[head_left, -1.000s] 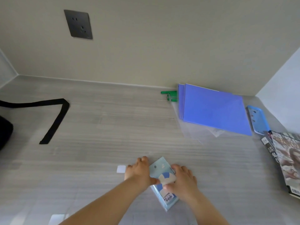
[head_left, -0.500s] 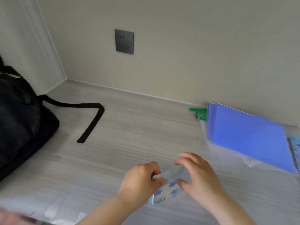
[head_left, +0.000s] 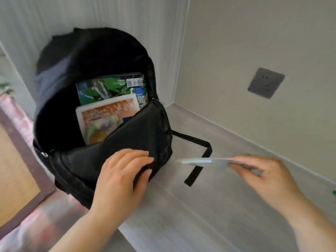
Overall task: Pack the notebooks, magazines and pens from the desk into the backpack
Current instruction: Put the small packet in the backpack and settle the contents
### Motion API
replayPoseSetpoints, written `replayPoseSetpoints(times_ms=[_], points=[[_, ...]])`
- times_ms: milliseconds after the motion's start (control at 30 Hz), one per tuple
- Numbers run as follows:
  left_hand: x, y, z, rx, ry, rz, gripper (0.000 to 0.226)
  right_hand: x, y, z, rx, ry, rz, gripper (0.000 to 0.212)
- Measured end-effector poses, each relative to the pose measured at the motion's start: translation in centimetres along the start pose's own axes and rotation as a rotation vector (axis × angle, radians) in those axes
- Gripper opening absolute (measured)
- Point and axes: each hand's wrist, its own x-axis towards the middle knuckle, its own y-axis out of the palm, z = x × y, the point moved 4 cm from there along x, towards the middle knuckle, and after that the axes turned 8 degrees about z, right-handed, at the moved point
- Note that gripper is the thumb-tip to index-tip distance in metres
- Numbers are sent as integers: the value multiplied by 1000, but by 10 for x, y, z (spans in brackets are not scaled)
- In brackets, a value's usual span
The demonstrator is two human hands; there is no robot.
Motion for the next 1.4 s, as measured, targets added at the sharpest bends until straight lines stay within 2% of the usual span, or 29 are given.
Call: replayPoseSetpoints(times_ms=[100,167,200,267,333,400,500,567,633,700,767,833,900,1000,1067,1133,1200,1267,1333,1367,1400], points=[[9,-36,52,14,-121,-140,35,60,9,35,130,-83,-152,23],[11,-49,73,52,-138,-166,40,95,26,72,101,-214,-189,25],[13,-52,82,82,-150,-141,42,110,37,89,94,-274,-186,28],[19,-57,100,91,-227,16,39,136,59,116,53,-361,-127,29],[26,-58,111,127,-233,175,34,159,81,133,-117,-415,-16,24],[28,-56,115,211,-81,277,40,180,99,142,-309,-429,124,24],[30,-62,115,234,60,253,41,208,122,146,-617,-411,339,21],[33,-69,115,119,97,231,40,223,135,144,-806,-359,467,19],[35,-84,113,-50,123,139,45,230,150,141,-932,-311,612,23],[36,-98,113,-132,218,7,37,231,166,138,-963,-285,762,26],[37,-108,110,-77,322,-87,26,230,179,139,-965,-312,826,24],[43,-116,109,11,376,-158,25,229,187,141,-921,-331,862,22],[54,-122,114,97,330,-206,30,228,188,142,-797,-326,917,20],[70,-133,131,169,167,-224,43,224,182,134,-623,-229,1057,21],[77,-138,141,187,94,-215,48,217,182,125,-692,-171,1191,27],[80,-141,147,204,45,-204,51,214,182,118,-769,-127,1254,31],[82,-142,150,234,14,-198,49,217,178,128,-699,-168,1183,32],[85,-142,152,254,-8,-192,50,228,167,153,-494,-301,913,30],[86,-143,153,247,-8,-199,51,235,158,181,-432,-529,570,27],[87,-144,154,230,-9,-207,51,233,159,197,-467,-661,473,27],[88,-145,154,207,-12,-217,51,227,168,213,-524,-790,445,28]])
